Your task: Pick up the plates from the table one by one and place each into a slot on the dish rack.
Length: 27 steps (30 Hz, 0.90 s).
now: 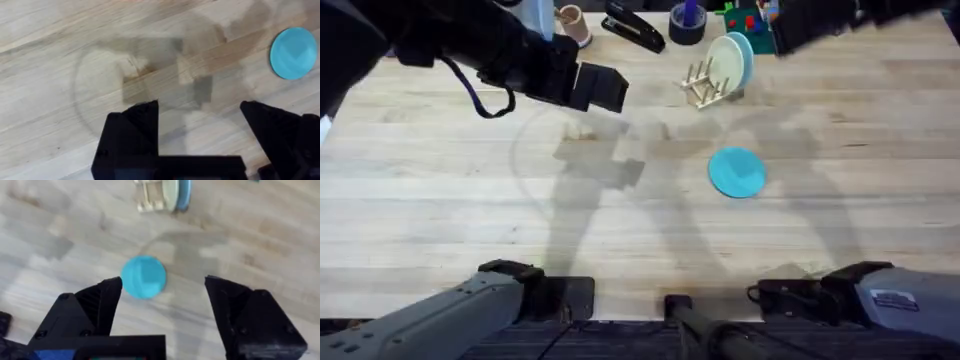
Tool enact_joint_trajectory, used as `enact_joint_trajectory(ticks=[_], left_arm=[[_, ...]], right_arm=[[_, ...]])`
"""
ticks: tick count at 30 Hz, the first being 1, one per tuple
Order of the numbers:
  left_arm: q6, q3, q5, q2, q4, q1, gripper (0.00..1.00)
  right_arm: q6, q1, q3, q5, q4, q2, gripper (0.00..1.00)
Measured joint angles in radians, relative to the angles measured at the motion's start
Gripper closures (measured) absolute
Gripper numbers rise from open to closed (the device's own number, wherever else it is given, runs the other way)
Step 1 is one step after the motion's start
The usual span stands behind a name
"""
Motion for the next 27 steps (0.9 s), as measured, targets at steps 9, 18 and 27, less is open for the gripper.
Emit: enact_joint_trajectory(ticks=[9,18,27], left_arm=[[0.024,0.0,0.026,0.0,0.0,0.0,0.006],[0.025,0.0,0.026,0.0,-0.004,0.0,0.31],[0.012,0.0,0.124,0.0,-0.003,0.0,0.959]], right_arm=[[0.056,-0.027,-0.26,0.034,-0.018,-0.211,0.007],[0.114,-0.14,-0.323,0.006,-0.094,-0.262,0.007],[0.127,-0.152,-0.323,0.001,-0.116,-0.262,0.007]])
